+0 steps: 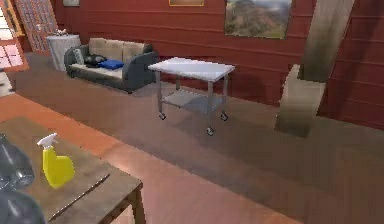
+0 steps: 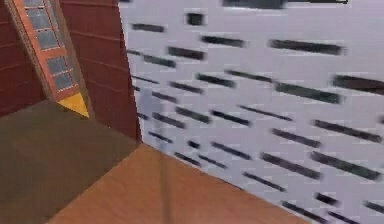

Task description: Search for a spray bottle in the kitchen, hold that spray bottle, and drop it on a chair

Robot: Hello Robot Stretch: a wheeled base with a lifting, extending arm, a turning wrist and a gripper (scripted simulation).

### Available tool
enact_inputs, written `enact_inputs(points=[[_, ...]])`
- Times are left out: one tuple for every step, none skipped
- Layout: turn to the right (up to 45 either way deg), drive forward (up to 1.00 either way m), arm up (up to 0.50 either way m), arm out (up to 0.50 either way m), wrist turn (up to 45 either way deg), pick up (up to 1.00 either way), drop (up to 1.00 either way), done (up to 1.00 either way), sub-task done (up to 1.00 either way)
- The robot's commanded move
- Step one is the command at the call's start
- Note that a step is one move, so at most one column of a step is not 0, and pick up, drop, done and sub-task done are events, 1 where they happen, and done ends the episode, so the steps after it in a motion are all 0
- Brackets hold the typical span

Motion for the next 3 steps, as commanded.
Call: enact_inputs(points=[[0.0,0.65,0.0,0.0,0.0,0.0,0.0,0.0,0.0],[-27.0,0.0,0.0,0.0,0.0,0.0,0.0,0.0,0.0],[0.0,0.3,0.0,0.0,0.0,0.0,0.0,0.0,0.0]])
